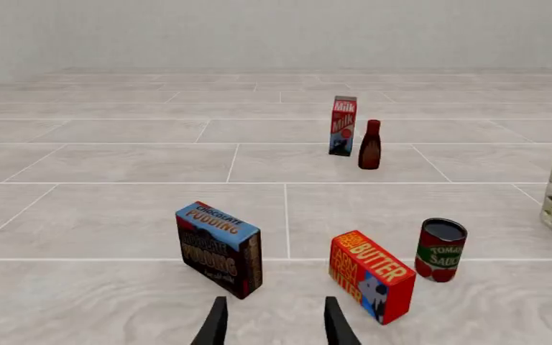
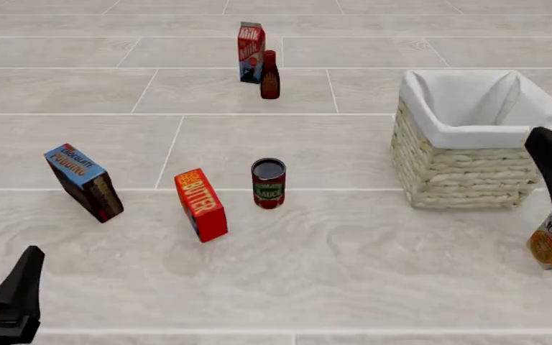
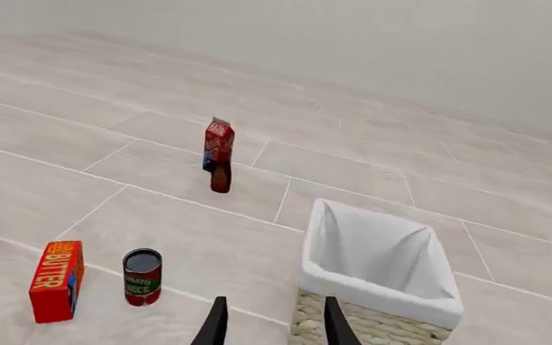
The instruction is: Pick the tomato sauce and place it in the basket.
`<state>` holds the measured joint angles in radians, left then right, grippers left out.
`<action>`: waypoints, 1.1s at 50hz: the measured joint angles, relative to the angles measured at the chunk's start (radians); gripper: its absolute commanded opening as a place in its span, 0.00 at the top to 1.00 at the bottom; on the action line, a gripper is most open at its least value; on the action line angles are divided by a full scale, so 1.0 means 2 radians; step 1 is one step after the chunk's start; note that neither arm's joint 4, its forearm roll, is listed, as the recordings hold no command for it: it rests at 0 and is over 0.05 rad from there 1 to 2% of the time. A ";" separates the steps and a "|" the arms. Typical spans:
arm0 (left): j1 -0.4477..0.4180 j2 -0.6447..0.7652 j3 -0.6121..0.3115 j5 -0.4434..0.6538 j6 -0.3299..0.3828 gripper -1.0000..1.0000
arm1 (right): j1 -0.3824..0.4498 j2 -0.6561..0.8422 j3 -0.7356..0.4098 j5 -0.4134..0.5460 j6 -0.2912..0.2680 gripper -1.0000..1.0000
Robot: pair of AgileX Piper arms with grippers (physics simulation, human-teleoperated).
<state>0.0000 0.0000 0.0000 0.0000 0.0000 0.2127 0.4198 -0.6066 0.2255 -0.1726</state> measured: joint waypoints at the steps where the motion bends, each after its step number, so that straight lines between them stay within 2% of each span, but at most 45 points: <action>1: 0.000 0.000 0.000 0.000 0.000 0.00 | 0.005 0.009 -0.012 0.003 -0.001 0.00; 7: 0.000 0.000 0.000 0.000 0.000 0.00 | 0.037 0.080 -0.090 0.016 0.006 0.00; 11: 0.000 0.000 0.000 0.000 0.000 0.00 | 0.059 0.126 -0.137 0.013 -0.013 0.00; 18: 0.000 0.000 0.000 0.000 0.000 0.00 | 0.093 0.211 -0.225 0.027 -0.020 0.00; 31: 0.000 0.000 0.000 0.000 0.000 0.00 | 0.142 0.356 -0.363 0.064 0.015 0.00; 42: 0.000 0.000 0.000 0.000 0.000 0.00 | 0.172 0.443 -0.424 0.073 0.033 0.00; 55: 0.000 0.000 0.000 0.000 0.000 0.00 | 0.200 0.504 -0.438 0.061 0.045 0.00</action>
<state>0.0000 0.0000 0.0000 0.0000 0.0000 0.6132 1.4280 -1.4830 0.3484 -0.0824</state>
